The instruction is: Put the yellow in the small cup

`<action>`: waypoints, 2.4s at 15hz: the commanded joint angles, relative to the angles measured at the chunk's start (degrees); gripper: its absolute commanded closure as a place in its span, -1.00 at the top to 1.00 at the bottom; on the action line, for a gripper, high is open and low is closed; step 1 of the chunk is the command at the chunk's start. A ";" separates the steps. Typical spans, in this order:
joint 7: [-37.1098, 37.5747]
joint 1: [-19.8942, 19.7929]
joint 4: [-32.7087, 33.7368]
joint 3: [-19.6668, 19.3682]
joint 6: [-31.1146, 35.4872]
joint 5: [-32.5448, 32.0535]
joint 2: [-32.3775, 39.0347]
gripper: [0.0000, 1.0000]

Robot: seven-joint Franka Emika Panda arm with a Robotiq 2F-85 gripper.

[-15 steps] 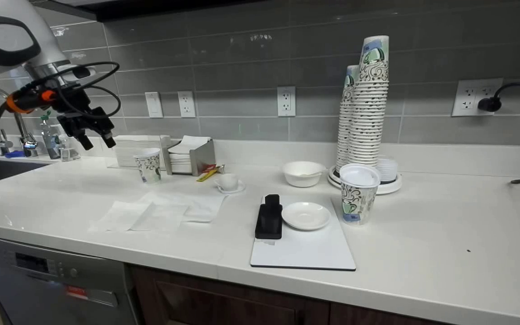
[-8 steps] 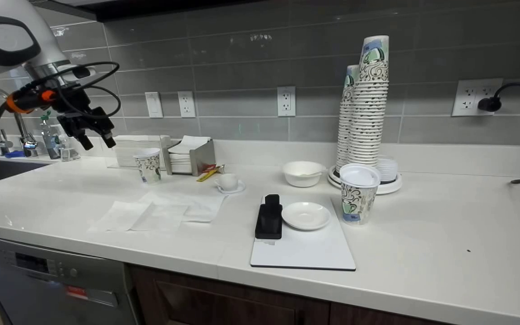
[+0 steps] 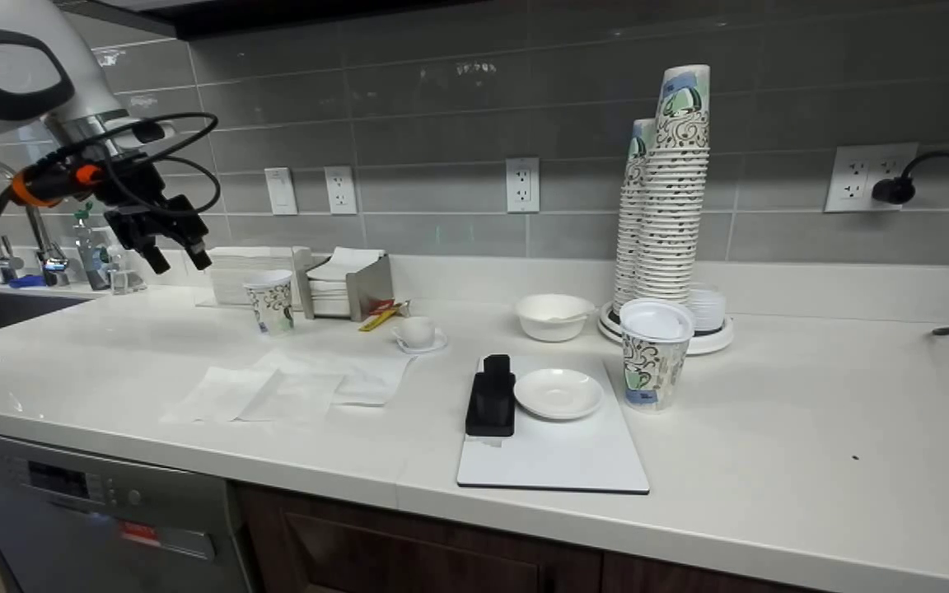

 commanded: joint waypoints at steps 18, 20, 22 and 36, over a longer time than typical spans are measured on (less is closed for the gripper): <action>-15.89 0.88 26.32 -11.30 5.23 6.81 24.29 1.00; -24.75 2.46 28.74 -15.58 4.08 13.23 25.70 1.00; -33.10 1.42 31.09 -17.62 3.39 20.42 28.00 1.00; -36.20 -9.24 39.67 -15.38 5.23 34.58 47.04 1.00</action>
